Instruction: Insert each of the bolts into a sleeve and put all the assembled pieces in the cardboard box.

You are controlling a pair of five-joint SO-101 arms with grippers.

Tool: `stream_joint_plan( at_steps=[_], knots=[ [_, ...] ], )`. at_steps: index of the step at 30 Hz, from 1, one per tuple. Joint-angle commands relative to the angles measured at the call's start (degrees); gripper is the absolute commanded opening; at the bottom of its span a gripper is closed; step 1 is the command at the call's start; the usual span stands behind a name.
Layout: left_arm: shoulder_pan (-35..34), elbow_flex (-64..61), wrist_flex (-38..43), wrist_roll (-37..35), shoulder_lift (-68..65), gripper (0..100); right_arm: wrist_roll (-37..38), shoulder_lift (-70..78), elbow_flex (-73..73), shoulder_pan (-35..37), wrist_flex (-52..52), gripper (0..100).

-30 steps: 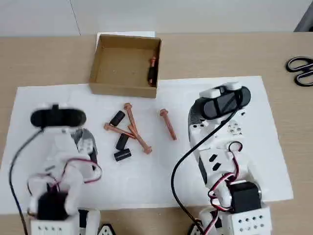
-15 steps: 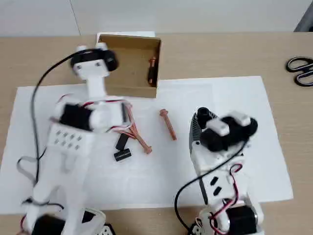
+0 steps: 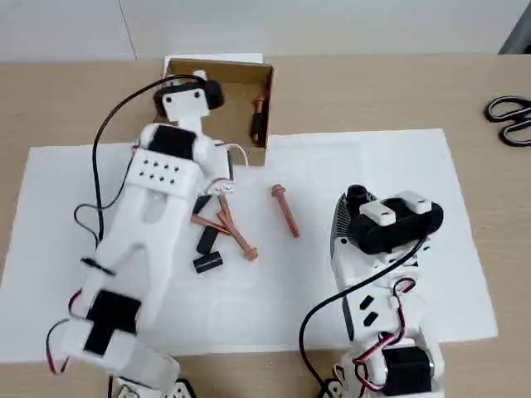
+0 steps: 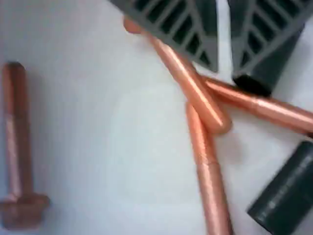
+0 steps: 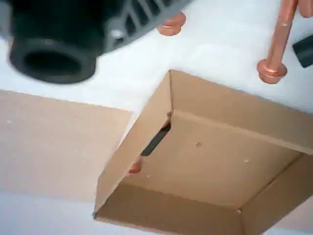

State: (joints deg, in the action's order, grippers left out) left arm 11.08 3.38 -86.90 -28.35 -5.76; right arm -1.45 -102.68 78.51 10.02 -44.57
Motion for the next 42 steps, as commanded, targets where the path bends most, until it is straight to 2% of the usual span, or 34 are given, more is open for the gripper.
stream_joint_plan(
  at_steps=[1, 17, 23, 27, 39, 42],
  knots=[
    [-0.5, 4.4, -0.5, 0.3, -2.5, 1, -0.6, -0.9, -0.3, -0.2, 1.7, 0.4],
    [-0.4, 23.8, -2.4, 0.3, -24.2, 1, -0.6, -0.9, -0.2, -0.3, 1.4, 0.4],
    [-1.5, 36.5, -11.5, 0.0, -30.6, 15, -0.6, -0.9, -0.2, -0.3, 1.4, 0.4],
    [-2.0, 42.1, -12.1, 0.0, -33.7, 17, -0.6, -0.9, -0.2, -0.3, 1.4, 0.4],
    [-1.5, 42.9, -13.4, -0.1, -39.9, 17, -0.6, -0.9, -0.1, -0.3, 1.3, 0.4],
    [-1.1, 43.0, -13.4, -2.4, -41.4, 17, -0.6, -0.9, -0.1, -0.3, 1.3, 0.4]
  ],
)
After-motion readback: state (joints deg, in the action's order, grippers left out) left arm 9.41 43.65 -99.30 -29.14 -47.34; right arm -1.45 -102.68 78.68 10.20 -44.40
